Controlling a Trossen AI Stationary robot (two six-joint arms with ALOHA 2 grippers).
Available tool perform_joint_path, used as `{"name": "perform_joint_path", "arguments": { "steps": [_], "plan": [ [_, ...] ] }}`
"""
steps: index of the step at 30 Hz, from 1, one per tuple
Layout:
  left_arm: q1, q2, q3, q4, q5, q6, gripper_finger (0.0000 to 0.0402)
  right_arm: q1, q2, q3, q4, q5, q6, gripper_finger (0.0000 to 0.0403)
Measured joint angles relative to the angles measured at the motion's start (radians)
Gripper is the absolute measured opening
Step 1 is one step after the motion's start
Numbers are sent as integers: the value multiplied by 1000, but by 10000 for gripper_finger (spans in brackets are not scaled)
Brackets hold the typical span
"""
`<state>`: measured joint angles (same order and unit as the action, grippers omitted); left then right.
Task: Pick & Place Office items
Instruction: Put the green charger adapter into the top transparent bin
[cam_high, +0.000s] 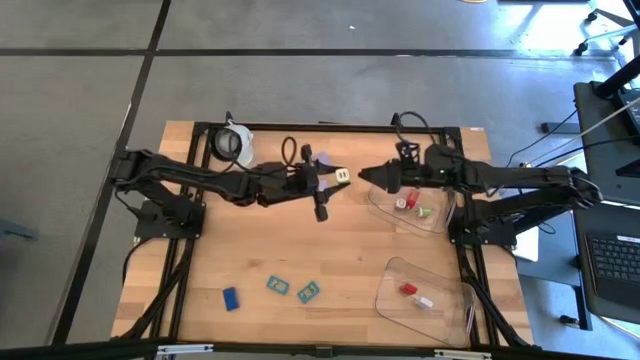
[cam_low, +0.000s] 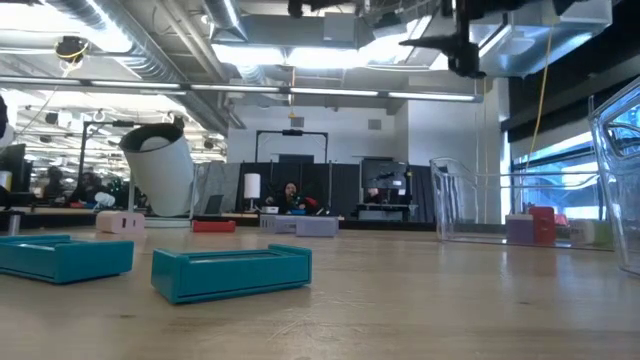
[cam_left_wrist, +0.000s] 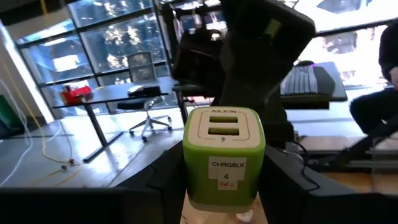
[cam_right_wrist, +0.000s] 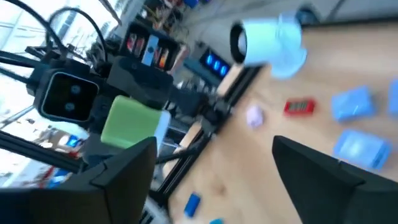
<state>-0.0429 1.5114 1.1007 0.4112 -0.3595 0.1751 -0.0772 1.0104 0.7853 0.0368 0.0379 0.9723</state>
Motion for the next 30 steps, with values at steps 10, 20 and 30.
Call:
{"name": "perform_joint_path", "arguments": {
  "steps": [10, 20, 30],
  "plan": [
    [7, 14, -1, -61, -22, -4, 157, -18, 69, 0, 173, -91, 71, 354],
    [7, 14, -1, -40, -14, 100, 156, -18, 99, 0, 236, -110, 104, 350],
    [39, 46, 0, -20, 42, 127, 156, -20, 161, -1, 337, -161, 151, 350]
  ]
}}
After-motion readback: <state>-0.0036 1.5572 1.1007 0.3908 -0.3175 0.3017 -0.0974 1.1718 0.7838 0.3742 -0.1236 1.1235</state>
